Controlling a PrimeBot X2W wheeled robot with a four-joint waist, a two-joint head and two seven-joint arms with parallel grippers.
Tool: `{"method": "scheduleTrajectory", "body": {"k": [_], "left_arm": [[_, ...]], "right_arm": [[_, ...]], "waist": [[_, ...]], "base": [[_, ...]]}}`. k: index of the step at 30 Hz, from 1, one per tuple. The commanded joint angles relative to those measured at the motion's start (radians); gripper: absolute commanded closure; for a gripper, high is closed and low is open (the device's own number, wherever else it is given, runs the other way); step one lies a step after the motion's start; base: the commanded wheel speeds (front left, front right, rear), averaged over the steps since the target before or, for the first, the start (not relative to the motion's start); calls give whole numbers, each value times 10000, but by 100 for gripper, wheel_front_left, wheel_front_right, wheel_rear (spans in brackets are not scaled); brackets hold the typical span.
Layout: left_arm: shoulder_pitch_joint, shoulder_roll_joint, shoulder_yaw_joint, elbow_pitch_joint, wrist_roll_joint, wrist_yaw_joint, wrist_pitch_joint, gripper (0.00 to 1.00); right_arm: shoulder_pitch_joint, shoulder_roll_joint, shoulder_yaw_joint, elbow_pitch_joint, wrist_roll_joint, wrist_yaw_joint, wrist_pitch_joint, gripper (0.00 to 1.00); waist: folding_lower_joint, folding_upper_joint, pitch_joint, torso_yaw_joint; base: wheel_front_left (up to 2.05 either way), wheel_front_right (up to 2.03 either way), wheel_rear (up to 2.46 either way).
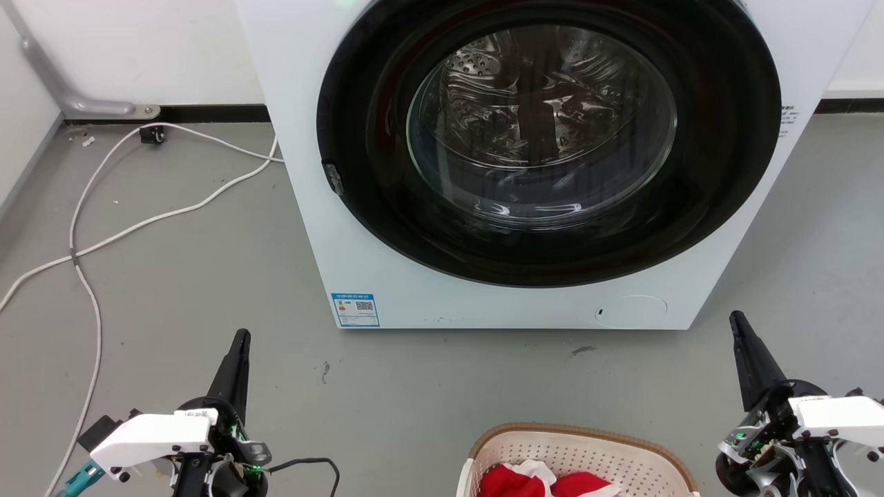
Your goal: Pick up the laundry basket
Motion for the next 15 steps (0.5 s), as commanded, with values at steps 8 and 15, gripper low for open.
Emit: {"method": "scheduleTrajectory", "body": {"k": [8,15], "left_arm": [[-91,-2,30,9,35,-32,34,100],[49,-37,19,104,1,4,16,0]], "right_arm": [[-99,41,-33,17,-68,4,40,100],[56,22,-20,82,5,0,18,0]], "waist": [[0,0,0,0],[0,0,-1,0]], "base": [[0,0,0],[0,0,0]]}}
